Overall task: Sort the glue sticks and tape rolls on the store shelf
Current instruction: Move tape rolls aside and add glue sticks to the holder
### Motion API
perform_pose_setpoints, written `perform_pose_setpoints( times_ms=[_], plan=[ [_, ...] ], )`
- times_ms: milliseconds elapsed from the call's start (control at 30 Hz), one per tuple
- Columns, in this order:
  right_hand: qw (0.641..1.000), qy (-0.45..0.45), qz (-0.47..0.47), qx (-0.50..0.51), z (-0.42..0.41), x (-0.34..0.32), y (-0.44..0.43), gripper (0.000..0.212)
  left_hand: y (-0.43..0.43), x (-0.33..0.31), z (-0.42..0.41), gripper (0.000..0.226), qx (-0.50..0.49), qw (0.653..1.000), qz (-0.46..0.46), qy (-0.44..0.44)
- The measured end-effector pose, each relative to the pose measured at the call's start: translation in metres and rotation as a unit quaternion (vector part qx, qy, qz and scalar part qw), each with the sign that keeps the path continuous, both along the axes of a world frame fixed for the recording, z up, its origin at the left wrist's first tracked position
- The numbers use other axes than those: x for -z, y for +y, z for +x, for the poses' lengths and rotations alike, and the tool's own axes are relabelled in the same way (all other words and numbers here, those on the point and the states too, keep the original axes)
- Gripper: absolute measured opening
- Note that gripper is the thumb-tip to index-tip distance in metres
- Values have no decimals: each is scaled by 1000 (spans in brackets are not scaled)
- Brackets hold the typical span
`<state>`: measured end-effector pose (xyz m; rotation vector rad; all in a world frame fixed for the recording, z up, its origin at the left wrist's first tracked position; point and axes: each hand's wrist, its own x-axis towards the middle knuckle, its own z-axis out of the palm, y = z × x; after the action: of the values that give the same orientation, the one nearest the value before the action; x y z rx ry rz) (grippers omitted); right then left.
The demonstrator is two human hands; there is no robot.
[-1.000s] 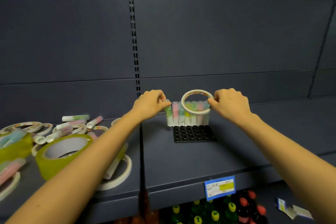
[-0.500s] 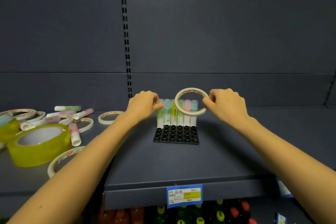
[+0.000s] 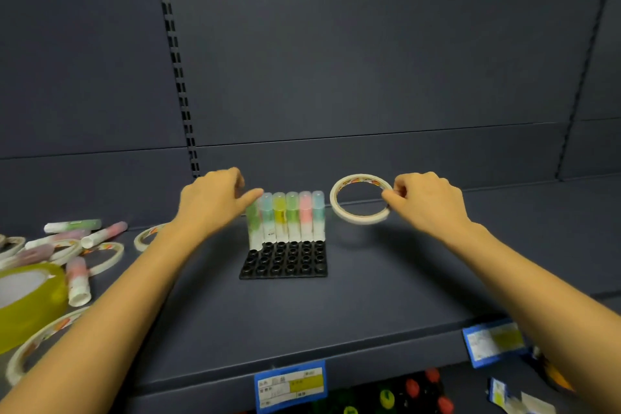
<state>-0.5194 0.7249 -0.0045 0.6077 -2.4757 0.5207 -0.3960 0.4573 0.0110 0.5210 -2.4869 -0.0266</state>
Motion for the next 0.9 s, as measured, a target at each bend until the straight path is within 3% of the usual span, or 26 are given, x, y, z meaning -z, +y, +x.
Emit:
perform_pose_setpoints(
  times_ms=[100,367,667,900],
  plan=[
    [1000,-15,7,26,-13,3,33,31,19,-9,0,33,54,993,15,100],
    [992,-97,31,77,-60,2,134,31,106,-12,-37,28,123,992,-12,9],
    [987,-115,79,80,-118,5,253,36,221,6,-98,28,125,992,7,-6],
    [974,-183,124,52,-142,25,287,40,271,21,-122,29,112,993,22,-30]
  ],
)
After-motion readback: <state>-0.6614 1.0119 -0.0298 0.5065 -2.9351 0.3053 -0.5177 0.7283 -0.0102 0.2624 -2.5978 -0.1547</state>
